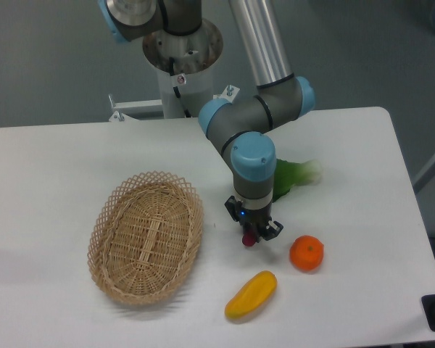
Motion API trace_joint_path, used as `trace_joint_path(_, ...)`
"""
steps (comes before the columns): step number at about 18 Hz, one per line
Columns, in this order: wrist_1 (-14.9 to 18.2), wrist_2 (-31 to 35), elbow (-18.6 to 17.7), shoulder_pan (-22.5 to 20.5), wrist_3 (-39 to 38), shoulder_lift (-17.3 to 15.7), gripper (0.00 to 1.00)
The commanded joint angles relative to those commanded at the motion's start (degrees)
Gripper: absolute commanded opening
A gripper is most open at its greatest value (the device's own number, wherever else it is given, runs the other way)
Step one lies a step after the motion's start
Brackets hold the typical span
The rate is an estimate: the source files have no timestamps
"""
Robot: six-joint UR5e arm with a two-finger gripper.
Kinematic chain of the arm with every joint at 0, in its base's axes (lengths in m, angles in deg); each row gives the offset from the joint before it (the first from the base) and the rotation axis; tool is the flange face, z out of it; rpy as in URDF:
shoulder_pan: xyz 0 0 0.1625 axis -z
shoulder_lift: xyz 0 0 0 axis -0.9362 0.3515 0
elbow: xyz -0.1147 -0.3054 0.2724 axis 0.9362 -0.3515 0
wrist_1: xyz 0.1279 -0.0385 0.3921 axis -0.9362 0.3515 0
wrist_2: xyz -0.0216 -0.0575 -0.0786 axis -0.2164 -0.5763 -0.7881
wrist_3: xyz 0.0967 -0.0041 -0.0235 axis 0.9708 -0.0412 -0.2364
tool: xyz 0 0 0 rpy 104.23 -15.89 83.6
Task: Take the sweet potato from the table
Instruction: 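Lift the held sweet potato up and away from the table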
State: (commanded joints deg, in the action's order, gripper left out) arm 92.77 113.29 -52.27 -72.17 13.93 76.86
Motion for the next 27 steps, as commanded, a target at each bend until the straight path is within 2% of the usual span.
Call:
trace_joint_path(1, 0.0, -0.35, 0.53, -0.35, 0.0, -0.26, 0.21)
trace_joint_path(3, 1.31, -0.35, 4.38, -0.79, 0.09, -0.35, 0.21)
trace_joint_path(5, 3.5, -0.18, 7.46, -0.88, 0.35, -0.35, 0.22)
trace_joint_path(7, 5.96, -0.35, 12.11, -2.02, 2.8, -0.44, 0.22)
trace_joint_path(10, 15.26, -1.75, 19.76, -4.38, 3.95, -0.44, 0.22)
trace_joint_path(12, 18.97, -2.46, 23.46, -6.06, 5.18, -0.35, 0.22)
trace_joint_path(15, 20.3, -3.77, 25.49, -8.95, 8.78, -0.88, 0.22)
trace_joint_path(19, 25.21, -5.8, 27.42, -12.3, 14.83, -2.46, 0.24)
trace_joint_path(22, 27.77, -5.8, 27.52, -13.71, 18.53, -3.78, 0.24)
trace_joint_path(27, 28.39, -5.71, 27.52, -14.06, 20.3, -4.13, 0.24)
